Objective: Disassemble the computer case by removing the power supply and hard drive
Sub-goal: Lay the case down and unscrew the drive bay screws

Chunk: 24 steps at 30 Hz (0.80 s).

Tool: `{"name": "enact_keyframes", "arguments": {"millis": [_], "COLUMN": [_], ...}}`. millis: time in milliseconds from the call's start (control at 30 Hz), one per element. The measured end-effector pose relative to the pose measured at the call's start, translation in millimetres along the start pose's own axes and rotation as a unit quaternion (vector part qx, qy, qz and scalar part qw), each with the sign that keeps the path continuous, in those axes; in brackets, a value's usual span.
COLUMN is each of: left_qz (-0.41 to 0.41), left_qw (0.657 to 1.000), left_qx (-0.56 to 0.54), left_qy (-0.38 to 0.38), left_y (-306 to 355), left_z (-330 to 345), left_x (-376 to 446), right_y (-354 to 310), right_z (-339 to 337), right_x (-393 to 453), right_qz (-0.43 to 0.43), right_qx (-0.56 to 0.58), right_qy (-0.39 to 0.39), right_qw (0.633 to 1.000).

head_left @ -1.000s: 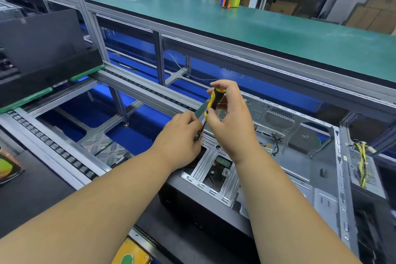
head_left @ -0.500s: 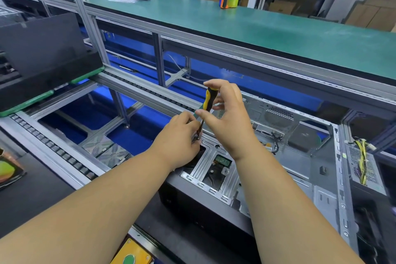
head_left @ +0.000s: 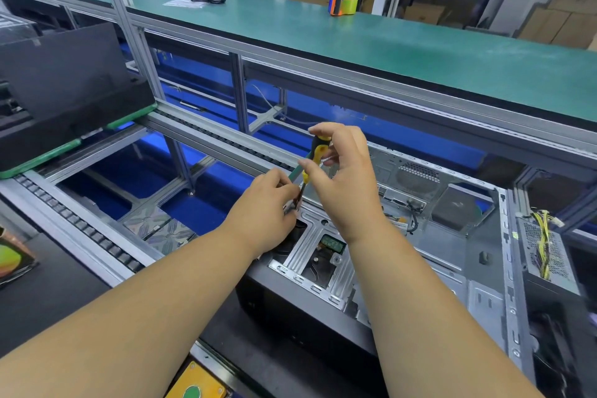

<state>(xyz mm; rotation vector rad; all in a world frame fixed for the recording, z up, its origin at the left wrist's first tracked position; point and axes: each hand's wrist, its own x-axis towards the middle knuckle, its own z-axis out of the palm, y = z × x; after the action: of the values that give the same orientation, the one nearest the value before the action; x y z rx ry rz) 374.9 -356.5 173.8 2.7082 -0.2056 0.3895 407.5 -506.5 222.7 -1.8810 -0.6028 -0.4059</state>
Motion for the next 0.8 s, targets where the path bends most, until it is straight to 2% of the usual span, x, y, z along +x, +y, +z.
{"name": "enact_keyframes", "arguments": {"millis": [100,233,400,800], "left_qz": [0.003,0.001,-0.001,0.028], "left_qw": [1.0,1.0,1.0,0.997], "left_qx": [0.009,0.011,0.029,0.063], "left_qy": [0.005,0.001,-0.003,0.019], "left_y": [0.5,0.9,1.4,0.3], "left_z": [0.6,-0.2,-1.2,4.1], "left_x": [0.9,1.4,0.7,3.9], "right_y": [-1.2,-1.7,1.9,4.5], "right_z": [0.6,0.6,0.3,1.5], "right_x": [0.0,-0.8,-0.4,-1.3], "right_qz": [0.002,0.032,-0.016,0.028], "right_qx": [-0.007,0.046,-0.052,-0.051], "right_qy": [0.013,-0.026,-0.004,-0.019], "right_qw": [1.0,0.998,0.999,0.998]}}
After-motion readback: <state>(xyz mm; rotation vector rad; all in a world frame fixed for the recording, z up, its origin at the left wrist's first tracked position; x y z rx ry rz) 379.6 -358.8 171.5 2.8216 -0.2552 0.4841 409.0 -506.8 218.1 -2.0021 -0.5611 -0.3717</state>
